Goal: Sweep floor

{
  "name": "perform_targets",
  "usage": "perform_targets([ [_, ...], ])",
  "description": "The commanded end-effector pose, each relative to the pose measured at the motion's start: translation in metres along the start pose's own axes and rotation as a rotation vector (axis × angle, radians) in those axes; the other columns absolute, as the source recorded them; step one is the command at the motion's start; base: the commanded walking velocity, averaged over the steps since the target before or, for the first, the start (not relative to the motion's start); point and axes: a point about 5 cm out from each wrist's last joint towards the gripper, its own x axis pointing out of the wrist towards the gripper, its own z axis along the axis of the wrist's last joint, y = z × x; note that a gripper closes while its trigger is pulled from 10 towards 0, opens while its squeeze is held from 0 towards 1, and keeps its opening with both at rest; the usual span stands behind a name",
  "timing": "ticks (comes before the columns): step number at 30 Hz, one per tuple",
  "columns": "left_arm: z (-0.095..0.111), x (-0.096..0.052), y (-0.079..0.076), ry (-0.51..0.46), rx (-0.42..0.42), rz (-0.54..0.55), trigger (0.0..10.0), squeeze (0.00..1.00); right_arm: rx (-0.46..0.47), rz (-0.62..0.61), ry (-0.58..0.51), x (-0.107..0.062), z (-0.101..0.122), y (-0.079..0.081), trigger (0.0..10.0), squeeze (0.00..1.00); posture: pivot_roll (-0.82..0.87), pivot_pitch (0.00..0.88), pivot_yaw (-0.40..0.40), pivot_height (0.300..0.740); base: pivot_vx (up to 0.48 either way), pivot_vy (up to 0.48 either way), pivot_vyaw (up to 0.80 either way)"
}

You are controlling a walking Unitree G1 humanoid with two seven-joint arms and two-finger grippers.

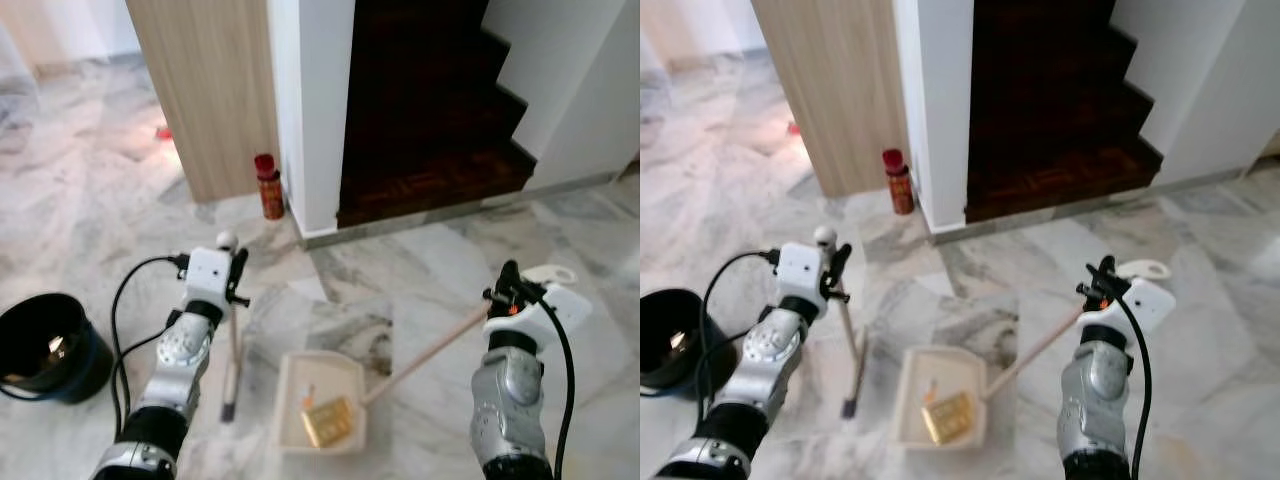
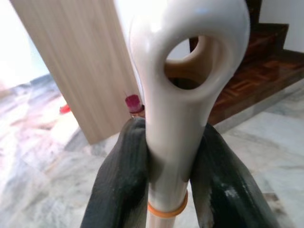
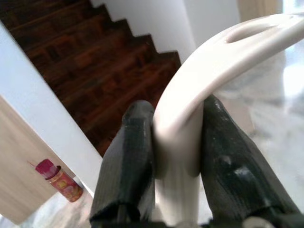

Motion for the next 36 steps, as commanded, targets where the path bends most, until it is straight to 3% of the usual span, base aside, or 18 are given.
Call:
perform_targets([
  [1, 0.0117, 0.0052, -0.0007, -0.051, 0.007, -0.014, 10.0, 0.00, 0.013, 0.004, -0.035, 0.0019, 0.0064, 0.0031, 10.0, 0.00, 0.09, 0.020, 0.012, 0.740, 0.000, 0.356, 0.00],
  [10, 0.0125, 0.0057, -0.0008, -0.053, 0.011, -0.019, 10.0, 0.00, 0.012, 0.006, -0.034, 0.0010, 0.0054, 0.0038, 10.0, 0.00, 0.09, 0.010, 0.017, 0.740, 0.000, 0.355, 0.00],
  [27, 0.0134, 0.0060, -0.0029, -0.054, 0.012, -0.036, 10.0, 0.00, 0.010, 0.004, -0.035, 0.0004, 0.0052, 0.0042, 10.0, 0.00, 0.09, 0.027, 0.017, 0.740, 0.000, 0.325, 0.72],
  [36, 0.0126, 0.0056, -0.0039, -0.051, 0.007, -0.042, 10.0, 0.00, 0.014, -0.002, -0.031, 0.0006, 0.0047, 0.0033, 10.0, 0.00, 0.09, 0.032, 0.016, 0.740, 0.000, 0.299, 0.00],
])
